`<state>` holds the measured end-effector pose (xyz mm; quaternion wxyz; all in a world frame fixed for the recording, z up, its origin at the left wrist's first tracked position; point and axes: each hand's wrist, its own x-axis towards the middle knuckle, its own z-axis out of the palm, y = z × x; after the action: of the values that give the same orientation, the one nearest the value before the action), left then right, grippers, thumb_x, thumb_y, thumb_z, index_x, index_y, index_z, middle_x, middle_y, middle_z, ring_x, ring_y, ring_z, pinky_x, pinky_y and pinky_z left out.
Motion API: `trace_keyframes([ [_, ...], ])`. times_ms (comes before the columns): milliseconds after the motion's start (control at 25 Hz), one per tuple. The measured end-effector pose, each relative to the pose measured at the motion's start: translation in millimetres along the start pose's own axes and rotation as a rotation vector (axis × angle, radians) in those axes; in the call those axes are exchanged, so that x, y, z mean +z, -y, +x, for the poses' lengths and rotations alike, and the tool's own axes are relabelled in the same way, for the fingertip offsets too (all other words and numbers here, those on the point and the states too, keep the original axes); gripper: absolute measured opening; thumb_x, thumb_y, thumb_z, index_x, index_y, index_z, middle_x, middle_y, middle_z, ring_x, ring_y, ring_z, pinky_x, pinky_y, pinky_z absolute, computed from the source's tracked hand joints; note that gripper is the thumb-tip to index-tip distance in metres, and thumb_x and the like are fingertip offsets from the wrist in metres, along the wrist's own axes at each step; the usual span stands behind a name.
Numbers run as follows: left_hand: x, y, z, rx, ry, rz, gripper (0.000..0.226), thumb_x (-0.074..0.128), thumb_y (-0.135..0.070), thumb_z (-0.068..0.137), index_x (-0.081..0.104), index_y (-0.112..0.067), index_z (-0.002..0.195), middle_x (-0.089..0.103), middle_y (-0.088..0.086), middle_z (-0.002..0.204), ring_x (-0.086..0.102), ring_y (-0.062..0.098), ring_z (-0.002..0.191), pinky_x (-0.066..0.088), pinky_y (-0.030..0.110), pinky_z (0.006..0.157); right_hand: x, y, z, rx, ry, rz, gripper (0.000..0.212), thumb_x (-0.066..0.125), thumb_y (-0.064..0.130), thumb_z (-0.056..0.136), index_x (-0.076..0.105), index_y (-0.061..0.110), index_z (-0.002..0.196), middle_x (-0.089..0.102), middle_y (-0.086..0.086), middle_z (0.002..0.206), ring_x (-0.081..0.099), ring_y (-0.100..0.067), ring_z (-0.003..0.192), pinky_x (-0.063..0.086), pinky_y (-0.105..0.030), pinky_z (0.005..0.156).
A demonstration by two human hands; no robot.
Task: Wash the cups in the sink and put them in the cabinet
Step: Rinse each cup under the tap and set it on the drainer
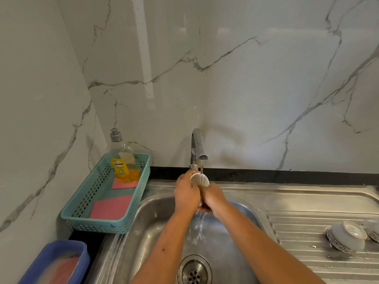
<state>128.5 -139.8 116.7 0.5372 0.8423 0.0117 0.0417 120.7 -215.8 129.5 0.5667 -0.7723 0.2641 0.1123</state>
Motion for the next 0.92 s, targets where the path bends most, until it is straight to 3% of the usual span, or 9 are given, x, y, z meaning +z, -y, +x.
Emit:
trace_keyframes([
  [120,-13.8,-2.1,3.6,-0.104,0.336,0.064,0.029,0.040,-0.004,0.095,0.063,-0.017,0.104,0.066,0.006,0.105,0.063,0.022,0.097,0.053,0.037,0.090,-4.6,-6.0,-3.0,-0.484,-0.193,-0.783,0.023,0.057,0.025,0.093,0.052,0.015,0.112,0.066,-0.003,0.094,0.063,-0.017,0.079,0.048,-0.028,0.068],
  [200,-20.2,-5.5,2.2,-0.098,0.461,0.142,0.027,0.039,-0.004,0.097,0.058,-0.014,0.114,0.064,0.007,0.109,0.062,0.022,0.100,0.050,0.032,0.086,-6.2,-8.1,0.7,-0.628,-0.203,-0.929,0.029,0.057,0.024,0.093,0.050,0.019,0.121,0.067,-0.004,0.104,0.065,-0.021,0.091,0.049,-0.030,0.075],
  [280,-16.3,-5.0,-4.6,-0.032,0.309,0.072,0.027,0.047,-0.002,0.092,0.053,-0.017,0.115,0.063,0.000,0.105,0.061,0.016,0.094,0.051,0.031,0.083,-5.3,-10.1,8.4,-0.642,-0.209,-0.840,0.021,0.055,0.019,0.093,0.053,0.014,0.114,0.068,-0.007,0.100,0.066,-0.023,0.087,0.054,-0.031,0.074],
  [440,-7.8,1.8,-16.4,-0.008,-0.028,-0.129,0.028,0.059,-0.020,0.089,0.046,-0.034,0.109,0.057,-0.015,0.095,0.060,0.008,0.089,0.053,0.029,0.075,-3.3,-4.7,14.7,-0.230,-0.045,0.054,0.018,0.049,0.012,0.092,0.062,0.005,0.103,0.066,-0.015,0.092,0.063,-0.022,0.065,0.052,-0.026,0.042],
  [520,-11.7,4.3,-10.4,-0.003,0.025,-0.039,0.021,0.057,-0.015,0.087,0.055,-0.034,0.094,0.061,-0.013,0.091,0.061,0.012,0.090,0.054,0.027,0.072,-3.6,-7.0,9.4,-0.205,0.012,-0.024,0.019,0.053,0.013,0.092,0.062,0.007,0.108,0.066,-0.013,0.095,0.065,-0.021,0.068,0.051,-0.024,0.040],
  [640,-24.9,1.1,1.1,-0.098,0.284,0.057,0.018,0.054,-0.007,0.087,0.063,-0.022,0.091,0.063,-0.006,0.091,0.060,0.013,0.083,0.059,0.034,0.067,-8.8,-9.8,8.5,-0.484,0.009,-0.522,0.028,0.058,0.016,0.092,0.056,0.015,0.119,0.063,-0.008,0.107,0.066,-0.025,0.086,0.053,-0.025,0.050],
  [720,-30.8,0.6,4.2,-0.083,0.282,0.081,0.018,0.056,-0.009,0.086,0.060,-0.023,0.096,0.063,-0.006,0.094,0.059,0.011,0.085,0.058,0.036,0.075,-10.0,-7.4,9.3,-0.595,-0.033,-0.652,0.028,0.053,0.016,0.094,0.056,0.015,0.122,0.065,-0.009,0.109,0.065,-0.025,0.093,0.052,-0.027,0.064],
  [840,-25.2,2.2,-8.4,-0.138,-0.065,-0.134,0.034,0.068,-0.021,0.081,0.047,-0.026,0.107,0.060,-0.010,0.097,0.058,0.009,0.085,0.049,0.029,0.074,-1.1,-2.9,10.7,-0.412,-0.040,-0.217,0.021,0.049,0.009,0.094,0.061,0.008,0.111,0.064,-0.011,0.102,0.067,-0.027,0.085,0.053,-0.028,0.056],
  [920,-14.8,4.0,-17.3,-0.141,-0.076,-0.301,0.041,0.067,-0.024,0.081,0.045,-0.031,0.114,0.061,-0.006,0.104,0.061,0.013,0.092,0.052,0.032,0.075,9.5,-1.1,11.1,-0.155,0.026,0.227,0.021,0.050,0.006,0.089,0.064,0.008,0.106,0.066,-0.014,0.101,0.067,-0.028,0.084,0.056,-0.032,0.055],
])
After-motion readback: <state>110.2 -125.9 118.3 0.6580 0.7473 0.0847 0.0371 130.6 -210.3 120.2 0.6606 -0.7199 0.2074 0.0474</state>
